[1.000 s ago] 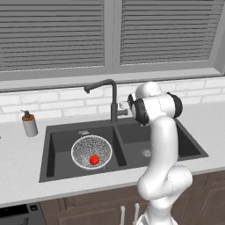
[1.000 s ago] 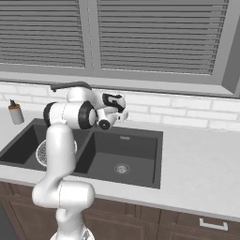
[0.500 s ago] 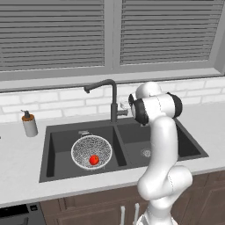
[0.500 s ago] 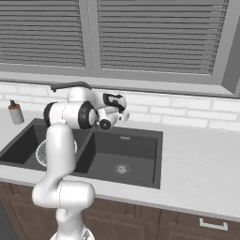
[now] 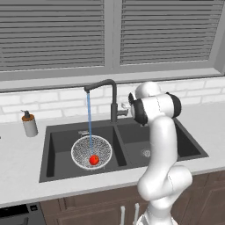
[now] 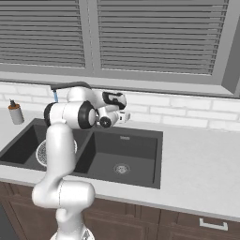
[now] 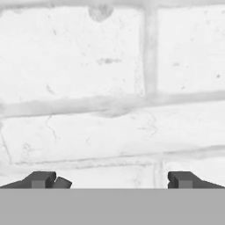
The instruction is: Put the colander in the sink, put the apple in the colander, and turn on the sink faucet and pour water over the colander.
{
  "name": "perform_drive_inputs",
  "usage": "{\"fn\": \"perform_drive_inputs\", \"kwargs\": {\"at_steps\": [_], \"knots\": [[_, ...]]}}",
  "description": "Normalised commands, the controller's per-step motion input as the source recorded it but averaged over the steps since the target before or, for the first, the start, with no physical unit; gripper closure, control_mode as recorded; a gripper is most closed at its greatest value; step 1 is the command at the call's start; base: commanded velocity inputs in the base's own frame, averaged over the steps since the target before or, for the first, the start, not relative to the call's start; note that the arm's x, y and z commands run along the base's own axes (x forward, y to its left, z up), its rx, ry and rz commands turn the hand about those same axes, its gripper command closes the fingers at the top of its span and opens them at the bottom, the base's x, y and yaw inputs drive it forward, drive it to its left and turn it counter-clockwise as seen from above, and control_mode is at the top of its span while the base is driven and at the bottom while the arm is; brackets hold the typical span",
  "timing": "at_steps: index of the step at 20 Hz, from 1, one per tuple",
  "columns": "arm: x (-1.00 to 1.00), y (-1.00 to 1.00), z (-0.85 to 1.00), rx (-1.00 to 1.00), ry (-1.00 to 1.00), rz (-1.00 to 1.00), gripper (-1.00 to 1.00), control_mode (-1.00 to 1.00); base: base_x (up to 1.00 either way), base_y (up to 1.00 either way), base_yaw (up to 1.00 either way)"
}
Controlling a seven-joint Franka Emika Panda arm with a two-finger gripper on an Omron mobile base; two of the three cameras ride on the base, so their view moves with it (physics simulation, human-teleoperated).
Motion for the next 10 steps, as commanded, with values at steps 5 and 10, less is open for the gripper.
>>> {"fn": "perform_drive_inputs", "kwargs": {"at_steps": [5,10], "knots": [[0.0,-0.3,-0.07,0.0,0.01,-0.02,-1.0,-1.0,0.0,0.0,0.0],[0.0,-0.2,0.0,0.0,0.04,0.0,-1.0,-1.0,0.0,0.0,0.0]]}}
